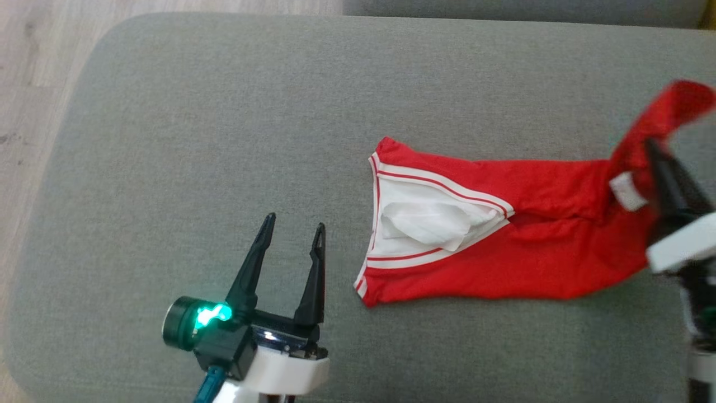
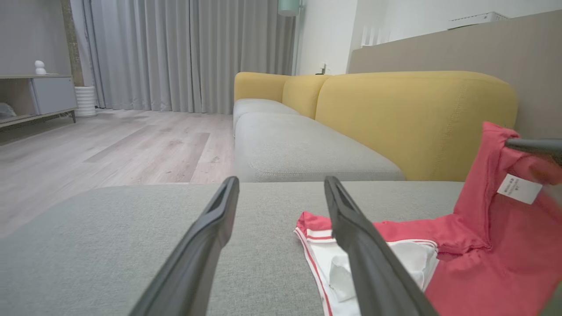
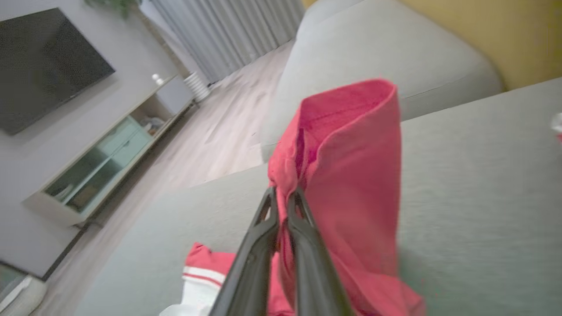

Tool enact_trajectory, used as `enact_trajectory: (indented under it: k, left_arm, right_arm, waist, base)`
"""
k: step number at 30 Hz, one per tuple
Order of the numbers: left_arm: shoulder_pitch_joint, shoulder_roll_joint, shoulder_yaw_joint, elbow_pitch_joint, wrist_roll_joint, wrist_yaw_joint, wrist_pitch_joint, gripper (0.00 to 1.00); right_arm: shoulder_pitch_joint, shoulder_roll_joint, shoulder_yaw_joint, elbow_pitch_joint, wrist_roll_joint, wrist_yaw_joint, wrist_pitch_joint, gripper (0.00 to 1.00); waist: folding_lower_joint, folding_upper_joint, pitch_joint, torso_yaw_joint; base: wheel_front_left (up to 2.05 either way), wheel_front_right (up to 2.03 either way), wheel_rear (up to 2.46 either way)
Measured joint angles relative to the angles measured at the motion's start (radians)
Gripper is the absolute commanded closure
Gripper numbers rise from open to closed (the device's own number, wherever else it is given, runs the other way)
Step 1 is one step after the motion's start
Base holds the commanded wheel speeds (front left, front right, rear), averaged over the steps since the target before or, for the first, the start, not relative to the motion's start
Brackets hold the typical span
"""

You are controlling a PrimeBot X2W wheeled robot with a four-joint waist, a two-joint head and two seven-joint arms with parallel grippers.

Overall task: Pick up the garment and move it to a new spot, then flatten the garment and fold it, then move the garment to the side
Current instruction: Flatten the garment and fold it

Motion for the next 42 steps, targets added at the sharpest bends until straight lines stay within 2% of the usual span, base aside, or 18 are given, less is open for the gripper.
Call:
enact_trajectory:
  k: [8, 11, 20, 21, 22, 26, 31, 36, 42]
  left_arm:
    - [-0.001, -0.009, 0.009, 0.006, 0.0, -0.01, 0.0, 0.0]
    - [-0.001, -0.01, 0.006, 0.011, -0.001, -0.01, 0.0, 0.0]
    - [-0.001, -0.011, -0.011, 0.017, -0.011, -0.007, 0.0, 0.0]
    - [-0.002, -0.011, -0.012, 0.017, -0.013, -0.007, 0.0, 0.0]
    - [-0.002, -0.011, -0.013, 0.018, -0.013, -0.003, 0.0, 0.0]
    - [-0.002, -0.011, -0.014, 0.02, -0.022, 0.003, 0.0, 0.0]
    - [-0.001, -0.011, -0.008, 0.026, -0.022, 0.01, 0.0, 0.0]
    - [0.018, -0.011, 0.023, 0.045, -0.037, 0.01, 0.0, 0.0]
    - [0.069, -0.012, 0.076, 0.097, -0.047, 0.011, 0.0, 0.0]
  right_arm:
    - [-0.003, 0.065, 0.234, -0.03, -0.034, 0.0, 0.008, 1.0]
    - [-0.014, 0.091, 0.321, 0.022, -0.044, 0.0, -0.011, 1.0]
    - [-0.09, 0.121, 0.459, 0.166, -0.018, 0.0, -0.066, 1.0]
    - [-0.094, 0.121, 0.475, 0.184, -0.013, 0.0, -0.075, 0.95]
    - [-0.098, 0.121, 0.488, 0.206, -0.011, 0.0, -0.082, 0.0]
    - [-0.109, 0.121, 0.535, 0.267, 0.03, 0.0, -0.128, 0.0]
    - [-0.141, 0.122, 0.573, 0.286, 0.063, 0.0, -0.239, 0.0]
    - [-0.142, 0.121, 0.528, 0.309, 0.003, 0.0, -0.407, 0.0]
    - [-0.067, 0.079, 0.474, 0.39, -0.091, 0.0, -0.607, 0.0]
  waist:
    - [0.0, 0.0, 0.004, 0.047]
    - [0.0, 0.0, 0.006, 0.074]
    - [0.0, 0.0, 0.008, 0.115]
    - [0.0, 0.0, 0.008, 0.118]
    - [0.0, 0.0, 0.008, 0.121]
    - [0.0, 0.0, 0.003, 0.127]
    - [0.0, 0.0, -0.009, 0.11]
    - [0.0, 0.0, -0.039, 0.077]
    - [0.0, 0.0, -0.102, 0.028]
  base:
    - [0.0, 0.0, 0.0]
    - [0.0, 0.0, 0.0]
    - [0.0, 0.0, 0.0]
    - [0.0, 0.0, 0.0]
    - [0.0, 0.0, 0.0]
    - [0.0, 0.0, 0.0]
    - [0.0, 0.0, 0.0]
    - [0.0, 0.0, 0.0]
    - [0.0, 0.0, 0.0]
